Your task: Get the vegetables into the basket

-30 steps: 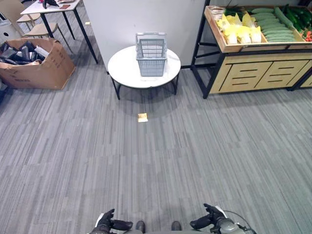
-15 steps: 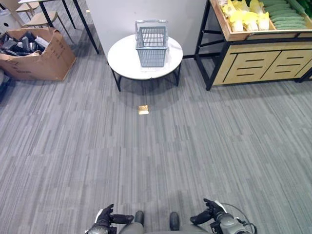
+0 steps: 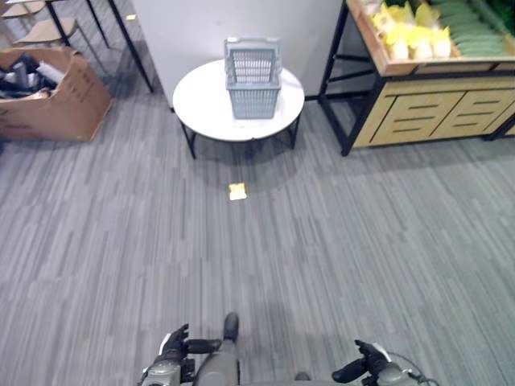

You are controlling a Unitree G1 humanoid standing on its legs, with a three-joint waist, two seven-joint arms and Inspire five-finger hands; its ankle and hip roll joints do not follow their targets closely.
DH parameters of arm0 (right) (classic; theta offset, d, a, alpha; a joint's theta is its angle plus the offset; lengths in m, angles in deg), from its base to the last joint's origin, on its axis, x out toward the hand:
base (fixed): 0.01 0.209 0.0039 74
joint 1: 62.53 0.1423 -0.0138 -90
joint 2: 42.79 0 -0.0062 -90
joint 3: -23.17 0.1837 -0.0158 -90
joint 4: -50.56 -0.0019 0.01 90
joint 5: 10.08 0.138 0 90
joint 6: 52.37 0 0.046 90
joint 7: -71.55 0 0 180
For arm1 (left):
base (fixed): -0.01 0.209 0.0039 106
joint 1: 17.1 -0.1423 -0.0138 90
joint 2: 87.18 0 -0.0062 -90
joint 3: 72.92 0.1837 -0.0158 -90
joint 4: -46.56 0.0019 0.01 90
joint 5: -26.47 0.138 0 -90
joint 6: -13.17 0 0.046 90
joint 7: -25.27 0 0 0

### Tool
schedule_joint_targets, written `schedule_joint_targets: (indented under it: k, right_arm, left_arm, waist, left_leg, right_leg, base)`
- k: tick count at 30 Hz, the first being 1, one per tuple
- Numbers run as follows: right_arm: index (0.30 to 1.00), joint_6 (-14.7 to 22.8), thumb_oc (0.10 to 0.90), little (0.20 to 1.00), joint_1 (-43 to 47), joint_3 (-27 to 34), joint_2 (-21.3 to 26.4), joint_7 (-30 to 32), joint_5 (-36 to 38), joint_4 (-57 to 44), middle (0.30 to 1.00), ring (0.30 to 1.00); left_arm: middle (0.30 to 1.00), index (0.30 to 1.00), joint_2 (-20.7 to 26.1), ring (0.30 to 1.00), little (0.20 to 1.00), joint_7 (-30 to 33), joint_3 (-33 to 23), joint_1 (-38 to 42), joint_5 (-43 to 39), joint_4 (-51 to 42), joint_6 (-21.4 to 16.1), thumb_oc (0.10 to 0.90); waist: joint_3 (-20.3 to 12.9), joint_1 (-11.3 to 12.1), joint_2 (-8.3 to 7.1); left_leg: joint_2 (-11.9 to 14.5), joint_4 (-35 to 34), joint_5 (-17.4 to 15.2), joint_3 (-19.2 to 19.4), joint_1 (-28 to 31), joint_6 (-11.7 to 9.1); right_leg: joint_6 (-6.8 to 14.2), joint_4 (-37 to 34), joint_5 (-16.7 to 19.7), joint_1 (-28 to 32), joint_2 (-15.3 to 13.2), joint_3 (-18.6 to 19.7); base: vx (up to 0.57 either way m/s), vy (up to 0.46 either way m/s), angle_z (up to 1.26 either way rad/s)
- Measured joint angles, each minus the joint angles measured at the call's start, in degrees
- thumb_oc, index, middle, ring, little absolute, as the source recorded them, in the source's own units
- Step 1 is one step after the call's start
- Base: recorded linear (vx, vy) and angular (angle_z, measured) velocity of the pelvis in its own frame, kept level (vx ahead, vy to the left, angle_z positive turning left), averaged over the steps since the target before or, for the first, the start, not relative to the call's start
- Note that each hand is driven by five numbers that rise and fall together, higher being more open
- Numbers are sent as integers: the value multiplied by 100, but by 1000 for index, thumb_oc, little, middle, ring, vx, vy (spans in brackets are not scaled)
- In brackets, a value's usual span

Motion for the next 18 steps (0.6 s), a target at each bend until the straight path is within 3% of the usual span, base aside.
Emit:
schedule_joint_targets:
  k: [2, 3, 5, 8, 10, 11, 12, 13, 14, 16, 18]
  right_arm:
    - [1000, 39, 900, 1000, -53, -17, -86, -27, -10, -188, 1000, 1000]
    - [1000, 2, 900, 1000, -47, -67, -180, -33, -8, -145, 1000, 1000]
    - [1000, -34, 900, 1000, 86, -237, -298, -103, -21, -131, 1000, 1000]
    - [1000, -27, 900, 1000, 253, -245, -348, -130, -26, -46, 1000, 1000]
    - [1000, -14, 900, 1000, 266, -272, -339, -126, -24, -68, 1000, 1000]
    - [1000, 20, 900, 1000, 284, -254, -310, -121, -21, -206, 1000, 1000]
    - [1000, 85, 900, 1000, 346, -201, -308, -113, 4, -302, 1000, 1000]
    - [1000, 111, 900, 1000, 381, -213, -336, -119, 10, -447, 1000, 1000]
    - [1000, 115, 900, 1000, 407, -213, -343, -123, 11, -484, 1000, 1000]
    - [1000, 115, 900, 1000, 432, -205, -367, -131, 14, -537, 1000, 1000]
    - [1000, 105, 900, 1000, 419, -164, -381, -135, 17, -533, 1000, 1000]
  left_arm:
    - [1000, 1000, 153, 1000, 1000, 41, 500, -109, 198, 98, 61, 900]
    - [1000, 1000, 248, 1000, 1000, 55, 543, -241, 307, 78, 51, 900]
    - [1000, 1000, 328, 1000, 1000, 59, 541, -136, 411, 92, 117, 900]
    - [1000, 1000, 292, 1000, 1000, 29, 543, -127, 536, 116, 168, 900]
    - [1000, 1000, 291, 1000, 1000, 25, 541, -139, 536, 102, 179, 900]
    - [1000, 1000, 290, 1000, 1000, 10, 518, -168, 537, 116, 198, 900]
    - [1000, 1000, 264, 1000, 1000, -3, 521, -180, 540, 177, 211, 900]
    - [1000, 1000, 265, 1000, 1000, -42, 517, -243, 548, 216, 229, 900]
    - [1000, 1000, 260, 1000, 1000, -46, 491, -298, 550, 231, 237, 900]
    - [1000, 1000, 256, 1000, 1000, -50, 404, -340, 552, 261, 255, 900]
    - [1000, 1000, 262, 1000, 1000, -52, 383, -464, 600, 258, 273, 900]
  waist:
    - [-125, 18, -77]
    - [-384, 43, -216]
    - [-466, 152, -366]
    - [-363, 231, -231]
    - [-286, 282, -121]
    - [-158, 257, -27]
    - [-21, 178, 36]
    - [19, 97, -24]
    - [13, 54, -87]
    - [11, -25, -106]
    - [0, -52, -129]
  left_leg:
    - [-141, 5, -283, 255, 355, 356]
    - [-234, 5, -463, 301, 349, 464]
    - [-325, 9, -576, 342, 346, 628]
    - [-366, 58, -722, 323, 623, 836]
    - [-371, 65, -836, 285, 782, 978]
    - [-363, 53, -897, 282, 968, 984]
    - [-327, 37, -987, 241, 1087, 874]
    - [-428, 13, -1069, 207, 1124, 599]
    - [-510, 14, -1122, 88, 1183, 522]
    - [-554, 13, -1264, -120, 1329, 434]
    - [-564, 15, -1373, -274, 1609, 423]
  right_leg:
    - [318, 1320, 243, -499, -128, 280]
    - [489, 1766, 201, -871, -249, 333]
    - [559, 1807, 195, -1143, -195, 366]
    - [452, 2467, 473, -1412, -55, 148]
    - [459, 2829, 431, -1584, -36, -26]
    - [405, 2846, 173, -1813, 50, -314]
    - [268, 1979, -55, -2052, 253, -578]
    - [335, 899, 200, -2366, 304, -674]
    - [335, 343, 527, -2523, 304, -682]
    - [339, -503, 1175, -2618, 310, -603]
    - [301, -819, 1582, -2587, 300, -615]
  base:
    - [144, 484, -35]
    - [81, 357, -27]
    - [51, 314, -14]
    - [89, 226, 0]
    - [222, 141, -1]
    - [346, 57, -11]
    - [448, 0, 9]
    - [390, -66, 29]
    - [362, -77, 57]
    - [289, -66, 58]
    - [344, -141, 44]
